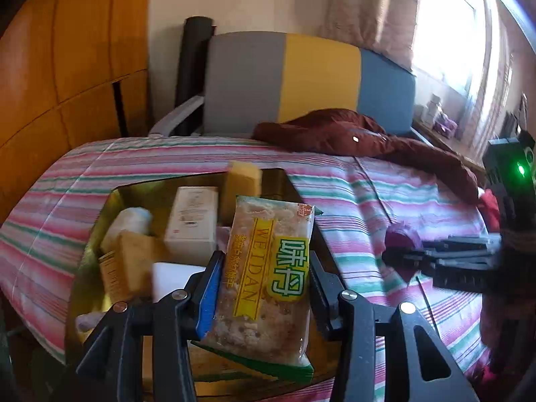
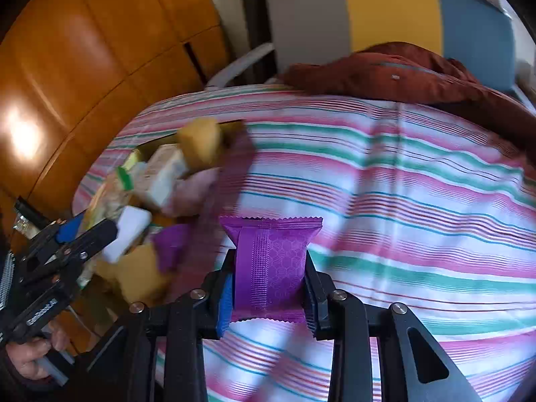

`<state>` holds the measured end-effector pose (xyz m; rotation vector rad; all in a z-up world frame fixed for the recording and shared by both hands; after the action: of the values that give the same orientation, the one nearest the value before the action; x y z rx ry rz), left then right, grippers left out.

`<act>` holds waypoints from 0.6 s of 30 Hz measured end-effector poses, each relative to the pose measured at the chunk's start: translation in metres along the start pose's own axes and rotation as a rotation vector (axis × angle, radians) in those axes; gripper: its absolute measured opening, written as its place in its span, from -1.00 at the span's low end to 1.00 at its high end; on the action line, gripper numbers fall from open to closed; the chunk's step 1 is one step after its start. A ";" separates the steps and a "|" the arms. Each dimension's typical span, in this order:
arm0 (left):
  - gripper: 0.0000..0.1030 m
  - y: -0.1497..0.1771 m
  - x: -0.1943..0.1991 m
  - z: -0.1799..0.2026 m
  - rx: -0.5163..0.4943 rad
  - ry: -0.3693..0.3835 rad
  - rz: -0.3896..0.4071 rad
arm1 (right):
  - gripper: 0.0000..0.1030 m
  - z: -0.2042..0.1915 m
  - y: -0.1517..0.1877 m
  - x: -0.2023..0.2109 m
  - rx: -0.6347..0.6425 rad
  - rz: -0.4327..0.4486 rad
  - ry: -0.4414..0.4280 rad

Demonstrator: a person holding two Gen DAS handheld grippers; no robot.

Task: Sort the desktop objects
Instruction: 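Carry the cracker packet and purple packet over the gold tray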

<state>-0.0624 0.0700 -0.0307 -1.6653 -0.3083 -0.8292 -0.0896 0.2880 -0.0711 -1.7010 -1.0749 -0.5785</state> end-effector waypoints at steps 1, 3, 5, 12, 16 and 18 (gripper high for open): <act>-0.09 0.000 0.002 -0.007 0.016 -0.005 0.002 | -0.33 -0.008 0.002 -0.001 0.007 0.001 -0.012; -0.09 0.002 0.007 -0.023 0.047 -0.021 0.008 | -0.33 -0.024 0.004 -0.004 0.016 0.004 -0.041; -0.09 0.005 0.013 -0.042 0.089 -0.039 0.016 | -0.33 -0.039 0.007 -0.005 0.023 0.010 -0.063; -0.09 0.020 0.026 -0.091 0.190 -0.058 0.018 | -0.32 -0.080 0.021 -0.014 0.041 -0.001 -0.141; -0.09 0.018 0.021 -0.092 0.221 0.000 0.015 | -0.32 -0.092 0.021 -0.024 0.034 0.006 -0.132; -0.09 0.017 0.018 -0.089 0.218 0.007 0.019 | -0.32 -0.096 0.018 -0.029 0.028 0.013 -0.126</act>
<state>-0.0706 -0.0223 -0.0261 -1.4600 -0.3641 -0.7590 -0.0777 0.1867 -0.0655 -1.7377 -1.1553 -0.4510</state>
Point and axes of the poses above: each gripper's, at about its wrist camera, not at the fingertips, and x roughly against the way its jaws point, z to its right, y to its underside, the point moved 3 cm from there along -x, roughly the way its jaws point, and after that the axes turned 12 degrees about -x, right-handed, at the moved point
